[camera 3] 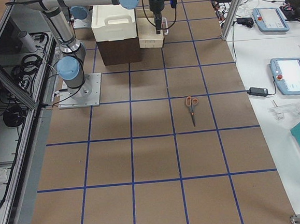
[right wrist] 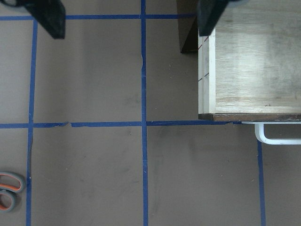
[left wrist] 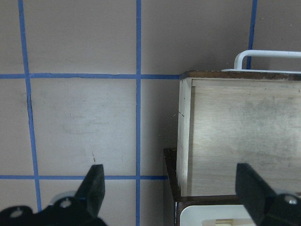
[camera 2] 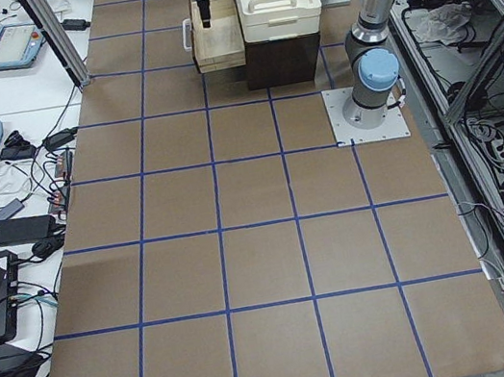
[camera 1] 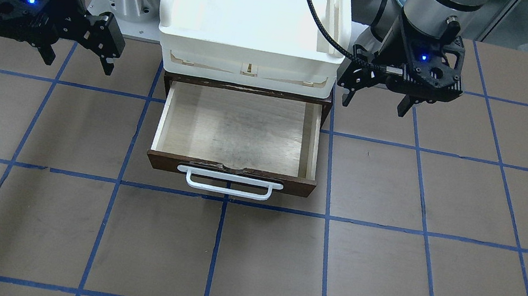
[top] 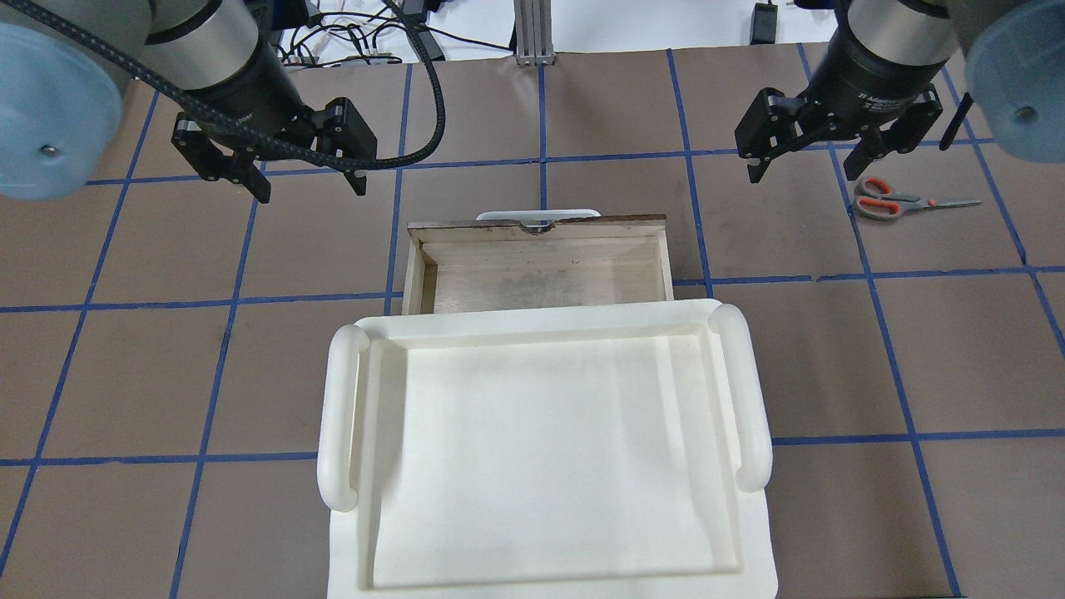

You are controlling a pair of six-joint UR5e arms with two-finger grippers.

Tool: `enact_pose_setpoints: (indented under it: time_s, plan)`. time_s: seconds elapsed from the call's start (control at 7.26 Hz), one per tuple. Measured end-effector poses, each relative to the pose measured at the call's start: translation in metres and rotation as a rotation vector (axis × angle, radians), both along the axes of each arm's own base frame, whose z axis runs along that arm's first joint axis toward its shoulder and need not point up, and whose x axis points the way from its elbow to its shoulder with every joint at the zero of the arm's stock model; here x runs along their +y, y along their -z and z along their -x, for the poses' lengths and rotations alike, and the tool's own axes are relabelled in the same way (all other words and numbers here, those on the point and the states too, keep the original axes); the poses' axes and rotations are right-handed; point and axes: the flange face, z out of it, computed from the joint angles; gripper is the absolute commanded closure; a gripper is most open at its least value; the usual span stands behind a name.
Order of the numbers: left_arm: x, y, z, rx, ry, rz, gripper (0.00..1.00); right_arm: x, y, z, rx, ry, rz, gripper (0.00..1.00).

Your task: Put scissors in drawer and close it

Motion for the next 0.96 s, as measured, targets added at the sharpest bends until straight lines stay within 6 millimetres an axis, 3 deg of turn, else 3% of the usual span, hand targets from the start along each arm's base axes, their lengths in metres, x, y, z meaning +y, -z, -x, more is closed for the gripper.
enact_pose_setpoints:
  time_s: [0.96]
  plan:
    - [-0.0001, 0.0000, -0.0005, -0.001, -0.001, -0.001, 0.00, -0.0006, -0.0006, 0.0007, -0.005, -0.017, 0.005, 0.00]
